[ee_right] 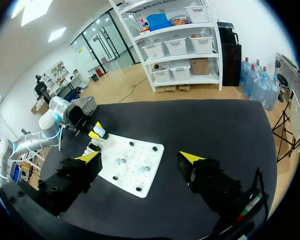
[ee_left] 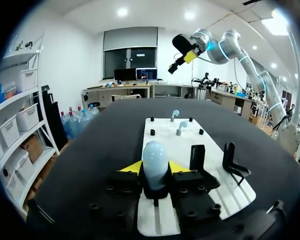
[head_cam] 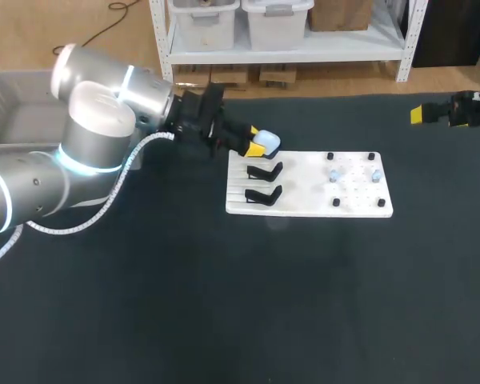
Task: Pick up each earbud case from the left stands, insert the matching earbuds, close the lid, and place the case in the box.
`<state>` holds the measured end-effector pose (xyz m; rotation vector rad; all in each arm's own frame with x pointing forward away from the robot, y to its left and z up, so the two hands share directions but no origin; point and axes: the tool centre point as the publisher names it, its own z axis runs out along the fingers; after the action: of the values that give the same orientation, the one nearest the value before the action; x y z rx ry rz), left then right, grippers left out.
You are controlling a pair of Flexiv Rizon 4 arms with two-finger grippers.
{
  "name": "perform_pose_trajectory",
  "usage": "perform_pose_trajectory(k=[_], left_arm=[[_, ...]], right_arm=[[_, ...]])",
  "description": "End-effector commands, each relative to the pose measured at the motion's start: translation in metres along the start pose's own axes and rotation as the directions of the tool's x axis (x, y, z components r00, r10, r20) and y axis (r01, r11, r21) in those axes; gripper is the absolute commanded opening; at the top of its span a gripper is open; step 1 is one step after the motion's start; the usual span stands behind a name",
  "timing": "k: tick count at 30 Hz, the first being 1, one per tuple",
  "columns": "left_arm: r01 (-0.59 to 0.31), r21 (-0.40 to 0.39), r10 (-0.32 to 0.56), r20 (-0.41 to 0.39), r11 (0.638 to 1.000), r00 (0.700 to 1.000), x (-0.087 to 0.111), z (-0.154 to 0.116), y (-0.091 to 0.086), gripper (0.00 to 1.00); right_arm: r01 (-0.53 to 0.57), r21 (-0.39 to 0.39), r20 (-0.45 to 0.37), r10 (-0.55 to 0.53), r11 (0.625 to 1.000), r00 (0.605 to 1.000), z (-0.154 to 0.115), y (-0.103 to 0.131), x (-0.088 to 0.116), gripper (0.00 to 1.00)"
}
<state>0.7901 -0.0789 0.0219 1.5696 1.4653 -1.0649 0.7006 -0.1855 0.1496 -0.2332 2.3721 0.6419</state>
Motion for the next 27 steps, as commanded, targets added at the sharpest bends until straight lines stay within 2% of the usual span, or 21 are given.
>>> perform_pose_trajectory(k=[1,11,19,27], left_arm=[[-0.012,-0.014,0.012,0.016,1.000,1.000,-0.007,-0.012,-0.013,0.00],[-0.008,-0.036,0.011,0.077,0.999,0.997,-0.023,-0.028,-0.029,0.00],[0.030,-0.069,-0.016,0.191,0.997,0.981,-0.060,-0.044,-0.051,0.00],[0.067,-0.079,-0.037,0.337,0.995,0.941,-0.097,-0.067,-0.078,0.00]], right_arm=[[0.000,0.000,0.000,0.000,1.000,1.000,0.000,0.000,0.000,1.00],[0.000,0.000,0.000,0.000,1.000,1.000,0.000,0.000,0.000,1.00],[0.000,0.000,0.000,0.000,1.000,1.000,0.000,0.000,0.000,1.00],[0.000,0.000,0.000,0.000,1.000,1.000,0.000,0.000,0.000,1.00]])
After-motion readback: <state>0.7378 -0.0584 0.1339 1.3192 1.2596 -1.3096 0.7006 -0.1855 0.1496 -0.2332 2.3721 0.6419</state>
